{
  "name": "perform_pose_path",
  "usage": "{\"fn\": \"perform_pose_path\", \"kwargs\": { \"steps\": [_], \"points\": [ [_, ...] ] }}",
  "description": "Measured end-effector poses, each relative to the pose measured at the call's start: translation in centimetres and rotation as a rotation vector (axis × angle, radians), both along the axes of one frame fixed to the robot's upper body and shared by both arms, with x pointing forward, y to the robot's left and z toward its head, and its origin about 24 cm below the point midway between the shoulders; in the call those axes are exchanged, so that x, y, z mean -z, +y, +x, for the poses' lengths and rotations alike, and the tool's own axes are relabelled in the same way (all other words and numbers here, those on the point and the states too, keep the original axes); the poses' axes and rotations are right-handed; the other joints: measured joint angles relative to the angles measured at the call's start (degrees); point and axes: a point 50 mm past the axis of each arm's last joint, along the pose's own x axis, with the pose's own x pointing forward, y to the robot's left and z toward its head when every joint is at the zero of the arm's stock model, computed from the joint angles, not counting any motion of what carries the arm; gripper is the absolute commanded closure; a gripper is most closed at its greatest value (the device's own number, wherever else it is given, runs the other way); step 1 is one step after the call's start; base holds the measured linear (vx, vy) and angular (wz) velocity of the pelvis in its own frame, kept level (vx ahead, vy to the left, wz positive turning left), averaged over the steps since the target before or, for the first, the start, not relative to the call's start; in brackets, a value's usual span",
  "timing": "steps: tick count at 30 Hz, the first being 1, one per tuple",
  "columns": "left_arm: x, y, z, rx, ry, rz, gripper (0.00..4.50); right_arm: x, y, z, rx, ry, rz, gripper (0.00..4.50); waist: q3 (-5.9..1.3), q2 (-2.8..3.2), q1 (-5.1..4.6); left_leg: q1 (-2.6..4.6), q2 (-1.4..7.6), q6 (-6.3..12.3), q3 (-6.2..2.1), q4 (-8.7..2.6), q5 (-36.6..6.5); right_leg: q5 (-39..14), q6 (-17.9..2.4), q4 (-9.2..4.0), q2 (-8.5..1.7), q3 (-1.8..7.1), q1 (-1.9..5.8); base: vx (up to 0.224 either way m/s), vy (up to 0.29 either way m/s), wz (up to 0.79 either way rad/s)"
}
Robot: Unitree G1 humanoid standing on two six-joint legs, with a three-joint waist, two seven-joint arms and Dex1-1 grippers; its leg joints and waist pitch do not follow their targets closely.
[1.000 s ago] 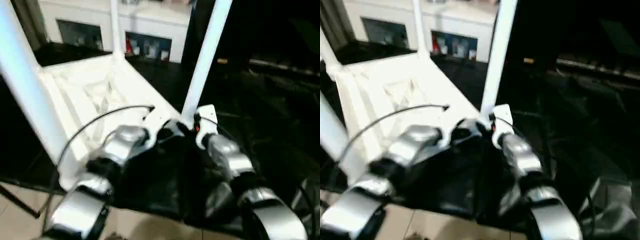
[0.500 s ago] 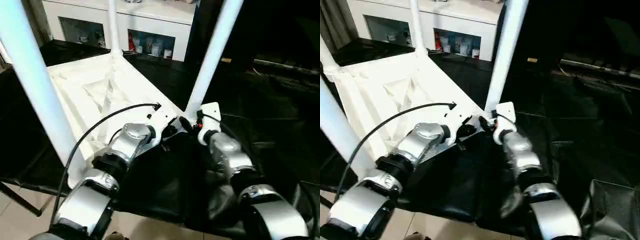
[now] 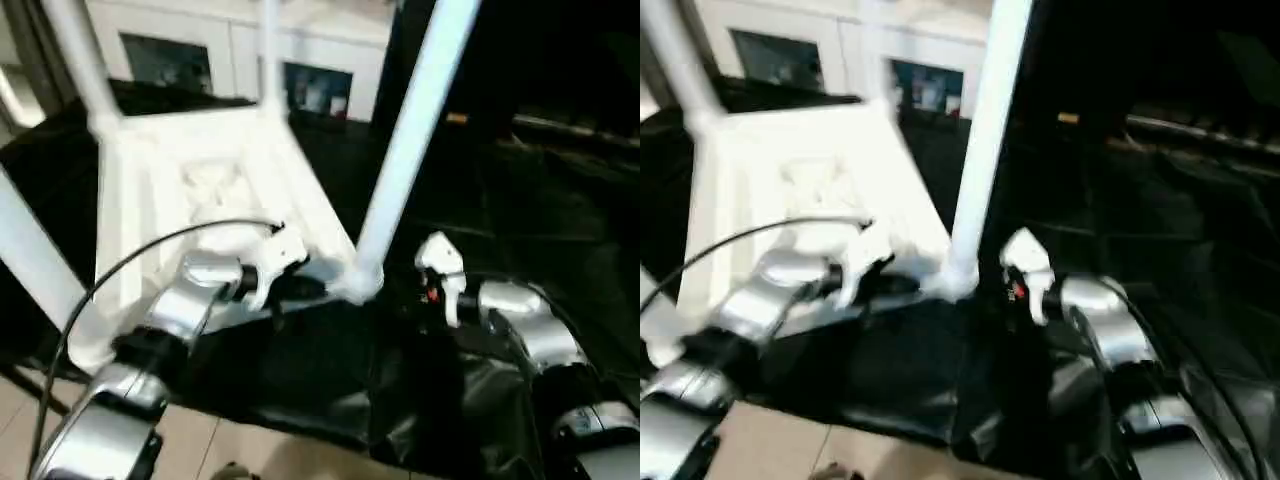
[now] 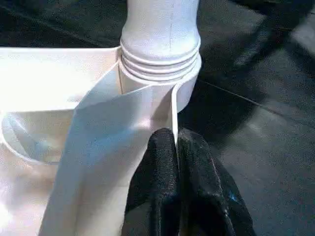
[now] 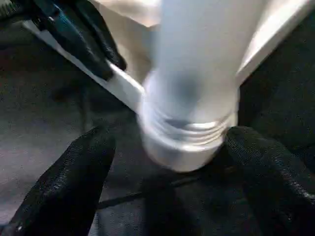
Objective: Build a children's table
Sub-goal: Rotate leg to tighten
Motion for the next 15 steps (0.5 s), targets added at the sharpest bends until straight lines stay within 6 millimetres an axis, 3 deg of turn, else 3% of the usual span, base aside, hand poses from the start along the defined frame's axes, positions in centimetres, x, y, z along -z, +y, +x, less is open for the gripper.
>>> {"fn": "perform_pose_path", "kwargs": {
  "steps": [3,11,15],
  "points": [
    [0.05,-0.17,-0.56,0.039,0.025,-0.005,4.50,-0.69,0.41,0.06,-0.025,-0.021,0.016,0.52,0.00,0.00,0.48,0.00,0.00,0.00,0.04,0.01,0.0,0.0,0.0,0.00,0.00,0.07,0.04,0.000,0.000,0.00],
    [-0.05,-0.07,-0.92,0.046,0.040,-0.008,4.50,-0.60,0.66,-0.11,-0.054,0.009,0.019,0.52,0.01,-0.01,0.64,-0.04,0.00,0.01,0.05,-0.01,0.0,0.1,-0.1,0.00,0.00,0.07,0.01,0.000,0.000,0.00],
    [-0.07,-0.04,-1.02,0.046,0.042,-0.008,4.50,-0.46,0.82,-0.17,-0.056,0.023,0.022,0.99,0.01,-0.02,0.65,-0.05,0.00,0.02,0.05,-0.01,0.0,0.1,-0.1,-0.01,0.00,0.06,0.01,0.000,0.000,0.00]
  ]
}}
